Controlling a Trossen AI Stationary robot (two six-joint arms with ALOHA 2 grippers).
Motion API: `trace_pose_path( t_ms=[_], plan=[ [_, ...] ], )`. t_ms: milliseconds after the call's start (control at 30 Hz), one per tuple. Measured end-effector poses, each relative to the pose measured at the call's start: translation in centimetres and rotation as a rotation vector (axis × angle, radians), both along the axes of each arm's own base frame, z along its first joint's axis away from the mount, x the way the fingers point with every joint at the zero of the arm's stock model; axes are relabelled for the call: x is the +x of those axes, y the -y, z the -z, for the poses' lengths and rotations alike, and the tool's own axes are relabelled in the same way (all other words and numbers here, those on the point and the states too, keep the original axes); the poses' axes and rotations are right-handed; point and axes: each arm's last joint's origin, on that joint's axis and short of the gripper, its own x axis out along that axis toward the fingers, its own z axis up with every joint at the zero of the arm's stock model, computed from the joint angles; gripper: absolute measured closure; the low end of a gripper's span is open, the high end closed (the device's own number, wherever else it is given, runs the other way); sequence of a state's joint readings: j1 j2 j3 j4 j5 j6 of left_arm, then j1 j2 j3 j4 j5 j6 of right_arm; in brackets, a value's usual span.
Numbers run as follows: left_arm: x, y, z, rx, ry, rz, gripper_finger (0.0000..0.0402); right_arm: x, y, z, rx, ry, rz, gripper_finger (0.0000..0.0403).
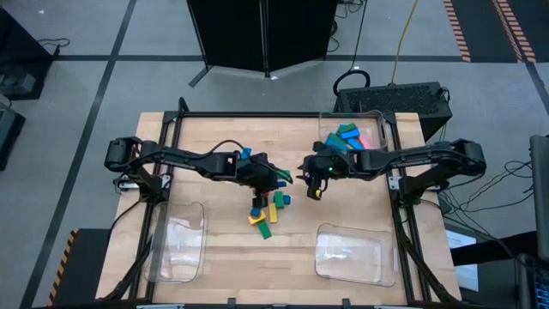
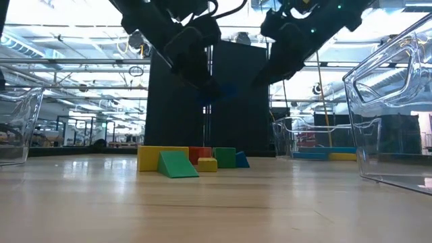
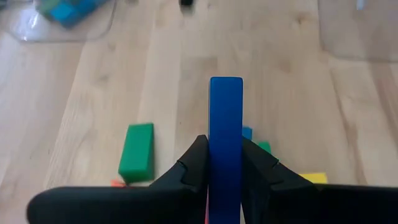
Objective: Sort blocks by size
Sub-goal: Put the blue rectangle block into the top transparent bin
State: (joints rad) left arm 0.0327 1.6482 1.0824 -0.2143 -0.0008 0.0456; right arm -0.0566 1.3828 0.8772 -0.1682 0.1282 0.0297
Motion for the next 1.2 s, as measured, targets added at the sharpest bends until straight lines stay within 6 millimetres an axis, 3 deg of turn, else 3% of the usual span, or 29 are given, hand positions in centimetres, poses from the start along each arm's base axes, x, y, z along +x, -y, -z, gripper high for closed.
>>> trace_pose_path(
  t_ms=[367,1200],
  plan=[
    [0.3,-0.9,-0.4,0.016,0.049,-0.010,0.0348,1.4,-0.7,0.7,0.031,0.049,-0.150,0.0249],
    [0.3,-1.2,-0.3,0.028,0.051,0.001,0.0348,2.4,-0.7,1.2,-0.051,0.093,-0.122,0.0236]
  ],
)
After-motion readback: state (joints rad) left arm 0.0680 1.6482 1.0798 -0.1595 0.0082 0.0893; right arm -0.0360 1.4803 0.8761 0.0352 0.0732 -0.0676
